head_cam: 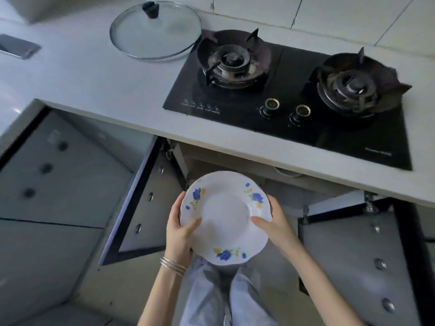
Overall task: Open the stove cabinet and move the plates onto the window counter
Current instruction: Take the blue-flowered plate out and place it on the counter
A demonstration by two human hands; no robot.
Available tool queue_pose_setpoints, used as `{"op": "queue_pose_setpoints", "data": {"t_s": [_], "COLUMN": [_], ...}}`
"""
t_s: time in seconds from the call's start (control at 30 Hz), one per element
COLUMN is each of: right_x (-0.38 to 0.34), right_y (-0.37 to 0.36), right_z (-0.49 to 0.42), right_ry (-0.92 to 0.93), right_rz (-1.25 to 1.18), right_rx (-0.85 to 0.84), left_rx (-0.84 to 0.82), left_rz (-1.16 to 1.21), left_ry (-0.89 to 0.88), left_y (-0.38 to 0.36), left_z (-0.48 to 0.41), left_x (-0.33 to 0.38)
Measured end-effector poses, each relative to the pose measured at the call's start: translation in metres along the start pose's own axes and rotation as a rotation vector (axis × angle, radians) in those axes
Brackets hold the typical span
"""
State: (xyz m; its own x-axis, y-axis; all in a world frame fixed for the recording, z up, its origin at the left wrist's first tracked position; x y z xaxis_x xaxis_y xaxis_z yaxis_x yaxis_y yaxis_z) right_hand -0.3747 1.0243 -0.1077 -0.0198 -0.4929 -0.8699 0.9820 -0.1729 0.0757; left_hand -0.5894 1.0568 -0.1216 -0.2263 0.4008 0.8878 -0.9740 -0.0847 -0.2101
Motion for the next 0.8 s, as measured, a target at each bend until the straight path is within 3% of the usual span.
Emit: {"op": "queue_pose_setpoints", "data": {"t_s": [0.2, 0.47, 0.8], "right_x": [-0.054, -0.078, -0.094], "right_y": [0.009, 0.004, -0.029], "right_z": [0.025, 0.025, 0.024], "right_ry": [0.049, 0.142, 0.233], "right_rz": [0.291, 0.37, 0.427], "right_rx": [-0.079, -0.108, -0.349], "left_rx": [0.026, 0.137, 0.343], "left_rz": [-0.052, 0.003, 0.107], "left_ry": [-0.041, -0.096, -0.164], "left_y": [-0.004, -0.008, 0.019], "left_z": [0.032, 0.057, 0.094], "left_x": [0.057, 0.072, 0.066]}}
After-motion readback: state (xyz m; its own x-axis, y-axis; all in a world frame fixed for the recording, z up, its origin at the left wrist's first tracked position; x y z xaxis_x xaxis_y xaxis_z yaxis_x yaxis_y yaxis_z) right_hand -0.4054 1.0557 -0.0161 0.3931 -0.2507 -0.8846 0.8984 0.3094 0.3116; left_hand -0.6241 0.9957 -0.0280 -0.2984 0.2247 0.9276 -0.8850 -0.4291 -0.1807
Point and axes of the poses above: each hand's wrist, its own z-axis away from the middle knuckle, its own y-axis out of the back of the hand, x = y × z, the point moved 2 cm from there along -z, towards the middle knuckle, and after that the axes turned 3 degrees about -z, right-handed, at the moved point
